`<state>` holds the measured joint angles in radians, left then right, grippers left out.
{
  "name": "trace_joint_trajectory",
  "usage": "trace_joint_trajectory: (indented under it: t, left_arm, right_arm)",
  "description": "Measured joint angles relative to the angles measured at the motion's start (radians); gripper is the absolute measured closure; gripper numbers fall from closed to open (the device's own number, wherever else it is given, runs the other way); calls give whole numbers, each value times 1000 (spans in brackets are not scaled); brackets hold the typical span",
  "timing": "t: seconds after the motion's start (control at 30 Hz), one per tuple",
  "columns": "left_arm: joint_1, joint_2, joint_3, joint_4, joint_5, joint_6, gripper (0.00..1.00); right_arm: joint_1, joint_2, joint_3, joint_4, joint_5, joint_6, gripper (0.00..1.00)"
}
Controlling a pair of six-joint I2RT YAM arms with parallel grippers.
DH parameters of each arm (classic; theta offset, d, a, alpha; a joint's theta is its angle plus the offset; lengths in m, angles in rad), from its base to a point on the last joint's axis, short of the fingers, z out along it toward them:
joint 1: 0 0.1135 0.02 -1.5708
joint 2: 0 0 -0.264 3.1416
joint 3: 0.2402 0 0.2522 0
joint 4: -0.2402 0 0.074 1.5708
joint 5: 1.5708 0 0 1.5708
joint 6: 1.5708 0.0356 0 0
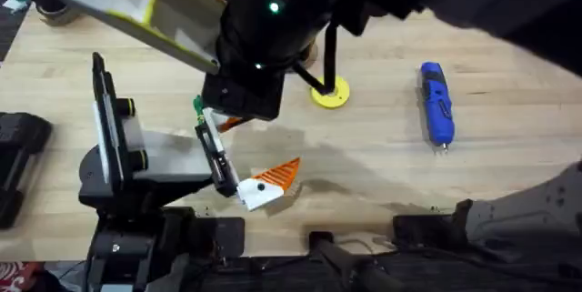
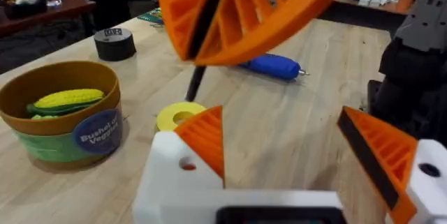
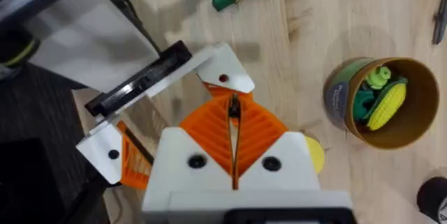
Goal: Pick up the gripper from the table and insert it into the empty holder that is missing its gripper. Then pick up a screw, insert it into the mounting hole, and use the screwdriver to tighten it. Finally, clean up the table by picking up the vegetable and placing it into the bucket.
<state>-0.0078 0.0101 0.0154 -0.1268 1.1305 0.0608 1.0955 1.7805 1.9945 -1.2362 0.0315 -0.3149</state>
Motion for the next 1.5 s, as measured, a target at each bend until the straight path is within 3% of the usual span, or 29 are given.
trace_joint_trajectory:
  t: [1.5]
  left_arm:
    - [0, 0, 0, 0, 0, 0, 15]
  right_arm:
    - [17, 72, 0, 6, 0, 0, 995]
